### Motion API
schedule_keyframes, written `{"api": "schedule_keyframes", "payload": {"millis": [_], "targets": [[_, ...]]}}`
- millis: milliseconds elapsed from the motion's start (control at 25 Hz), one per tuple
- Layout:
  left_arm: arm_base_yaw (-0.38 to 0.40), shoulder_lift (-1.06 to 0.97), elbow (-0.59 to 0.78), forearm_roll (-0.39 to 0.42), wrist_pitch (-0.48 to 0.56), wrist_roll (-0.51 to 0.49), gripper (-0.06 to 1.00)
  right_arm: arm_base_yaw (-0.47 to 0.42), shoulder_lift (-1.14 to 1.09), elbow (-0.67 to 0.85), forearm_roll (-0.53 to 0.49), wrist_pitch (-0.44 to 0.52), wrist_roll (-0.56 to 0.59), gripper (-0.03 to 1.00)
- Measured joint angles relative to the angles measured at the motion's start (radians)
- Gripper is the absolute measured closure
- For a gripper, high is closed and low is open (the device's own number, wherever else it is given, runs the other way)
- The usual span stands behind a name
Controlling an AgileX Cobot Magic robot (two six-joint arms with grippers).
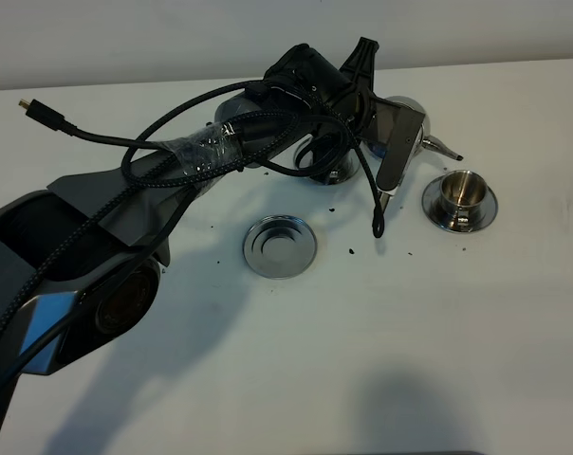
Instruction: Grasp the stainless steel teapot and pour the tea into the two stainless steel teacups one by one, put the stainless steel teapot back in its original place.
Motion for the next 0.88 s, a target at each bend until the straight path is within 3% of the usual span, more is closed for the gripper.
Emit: {"api": "schedule_keyframes", "payload": {"millis": [880], "targets": [[-0.017,0.025,0.0,0.067,-0.071,0.038,0.73,0.0,0.0,0.0,0.0,0.0,0.001,0.57]]}}
